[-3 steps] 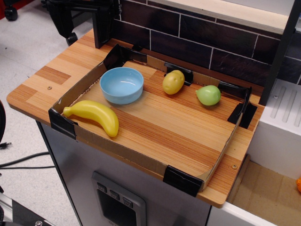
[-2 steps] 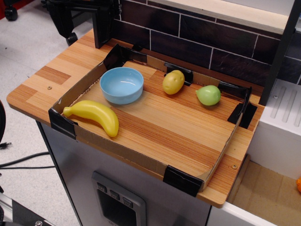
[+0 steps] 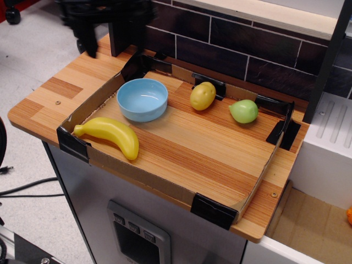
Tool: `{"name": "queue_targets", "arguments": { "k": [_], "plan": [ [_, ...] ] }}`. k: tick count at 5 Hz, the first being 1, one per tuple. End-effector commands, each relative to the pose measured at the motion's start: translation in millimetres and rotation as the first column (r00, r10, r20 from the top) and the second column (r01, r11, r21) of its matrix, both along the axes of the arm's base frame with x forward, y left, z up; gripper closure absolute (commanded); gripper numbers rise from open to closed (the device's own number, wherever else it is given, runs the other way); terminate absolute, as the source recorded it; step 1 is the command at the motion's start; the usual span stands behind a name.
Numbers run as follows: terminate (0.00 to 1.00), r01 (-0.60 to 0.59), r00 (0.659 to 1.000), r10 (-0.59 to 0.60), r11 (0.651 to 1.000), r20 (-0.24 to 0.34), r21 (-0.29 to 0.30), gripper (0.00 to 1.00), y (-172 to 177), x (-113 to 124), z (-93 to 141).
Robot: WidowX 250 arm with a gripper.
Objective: Put pear in bowl
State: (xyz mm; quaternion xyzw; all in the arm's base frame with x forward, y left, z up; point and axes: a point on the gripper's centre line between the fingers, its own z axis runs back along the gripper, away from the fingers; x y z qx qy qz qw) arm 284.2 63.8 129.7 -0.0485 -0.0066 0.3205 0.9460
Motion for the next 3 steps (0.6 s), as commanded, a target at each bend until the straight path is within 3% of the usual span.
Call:
{"name": "queue_targets", "arguments": {
  "k": [1,2,3],
  "plan": [
    [0.0,-0.424,0.899,0.421,0.906,0.124,-0.003,0.0,-38.4,33.6,10.8],
    [0.0,-0.55,0.821,0.548,0.835,0.158,-0.038,0.0,-57.0,43.4,-4.1],
    [0.0,-0.575,0.796,0.579,0.814,0.177,-0.074,0.0,-69.1,57.8,-16.2]
  ]
}}
